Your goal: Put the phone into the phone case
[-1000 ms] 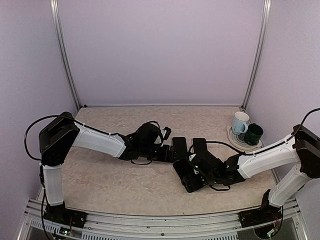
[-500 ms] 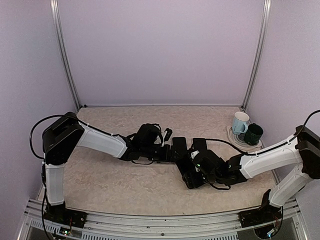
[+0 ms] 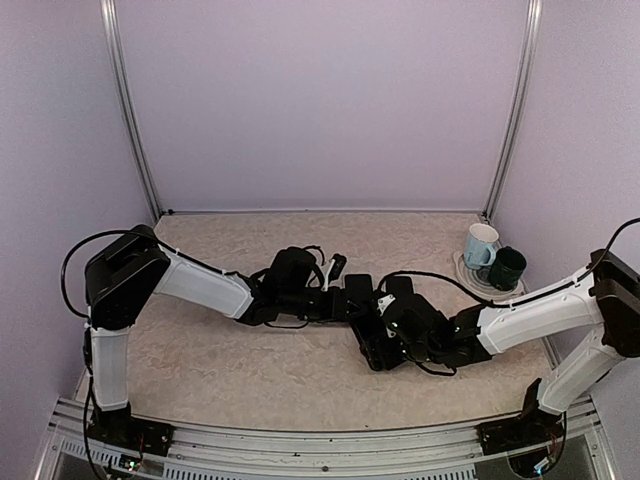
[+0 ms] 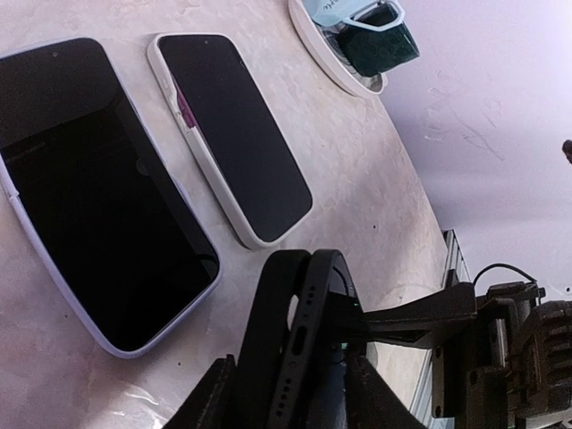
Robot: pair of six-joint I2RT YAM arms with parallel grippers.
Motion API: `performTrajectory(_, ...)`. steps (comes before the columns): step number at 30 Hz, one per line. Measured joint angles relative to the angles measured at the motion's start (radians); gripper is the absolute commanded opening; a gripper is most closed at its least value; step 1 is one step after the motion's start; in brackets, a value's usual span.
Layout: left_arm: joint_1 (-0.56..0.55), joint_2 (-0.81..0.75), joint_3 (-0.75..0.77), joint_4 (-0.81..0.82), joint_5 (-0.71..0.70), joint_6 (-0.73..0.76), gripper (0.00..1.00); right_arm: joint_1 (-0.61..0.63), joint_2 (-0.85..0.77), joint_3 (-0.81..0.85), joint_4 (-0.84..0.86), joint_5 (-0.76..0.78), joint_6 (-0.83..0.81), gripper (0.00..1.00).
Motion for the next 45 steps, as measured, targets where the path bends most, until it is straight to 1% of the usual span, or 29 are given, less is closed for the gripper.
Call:
performTrajectory(3, 0.001, 0.001, -0.008, 0.018, 0.003, -0.006, 0.38, 0.000, 0.000, 0.000, 0.003, -0.001, -0.003, 0.34)
performTrajectory(6, 0.002, 0.003, -0.012, 0.028, 0.009, -0.008, 0.32, 0.000, 0.003, 0.000, 0.004, -0.004, -0.003, 0.34)
performTrajectory(10, 0.004, 0.008, -0.012, 0.034, 0.022, -0.011, 0.19, 0.000, 0.015, 0.000, 0.003, -0.006, -0.003, 0.34)
performTrajectory(13, 0.005, 0.008, -0.012, 0.047, 0.035, -0.015, 0.12, 0.000, 0.018, 0.000, 0.001, -0.008, -0.003, 0.34)
performTrajectory(16, 0.006, 0.008, -0.012, 0.053, 0.037, -0.014, 0.00, 0.000, 0.018, 0.000, 0.001, -0.008, -0.003, 0.34)
performTrajectory(23, 0.006, 0.008, -0.012, 0.053, 0.037, -0.011, 0.00, -0.003, 0.023, 0.000, 0.004, -0.008, -0.003, 0.36)
performTrajectory(30, 0.006, 0.008, -0.012, 0.052, 0.034, -0.003, 0.00, -0.005, 0.024, 0.000, 0.006, -0.009, -0.003, 0.36)
performTrajectory(32, 0.006, 0.008, -0.012, 0.051, 0.034, -0.003, 0.00, -0.006, 0.026, -0.001, 0.010, -0.009, -0.002, 0.38)
performTrajectory(34, 0.006, 0.008, -0.012, 0.051, 0.034, -0.003, 0.00, -0.006, 0.027, -0.001, 0.011, -0.011, -0.002, 0.42)
performTrajectory(35, 0.006, 0.008, -0.012, 0.051, 0.034, -0.003, 0.00, -0.006, 0.027, -0.001, 0.011, -0.012, -0.002, 0.48)
performTrajectory(38, 0.006, 0.008, -0.012, 0.051, 0.034, 0.002, 0.00, -0.006, 0.027, -0.001, 0.011, -0.018, -0.003, 0.77)
performTrajectory(39, 0.006, 0.008, -0.012, 0.050, 0.031, 0.008, 0.00, -0.007, 0.027, -0.001, 0.011, -0.019, -0.004, 0.84)
performTrajectory(40, 0.006, 0.008, -0.012, 0.049, 0.029, 0.014, 0.00, -0.007, 0.027, -0.001, 0.011, -0.021, -0.007, 0.89)
performTrajectory(42, 0.004, 0.008, -0.010, 0.048, 0.021, 0.032, 0.00, -0.008, 0.027, -0.001, 0.014, -0.021, -0.013, 0.93)
performTrajectory(45, 0.003, 0.005, -0.007, 0.042, 0.013, 0.054, 0.00, -0.008, 0.027, -0.001, 0.027, -0.024, -0.030, 0.95)
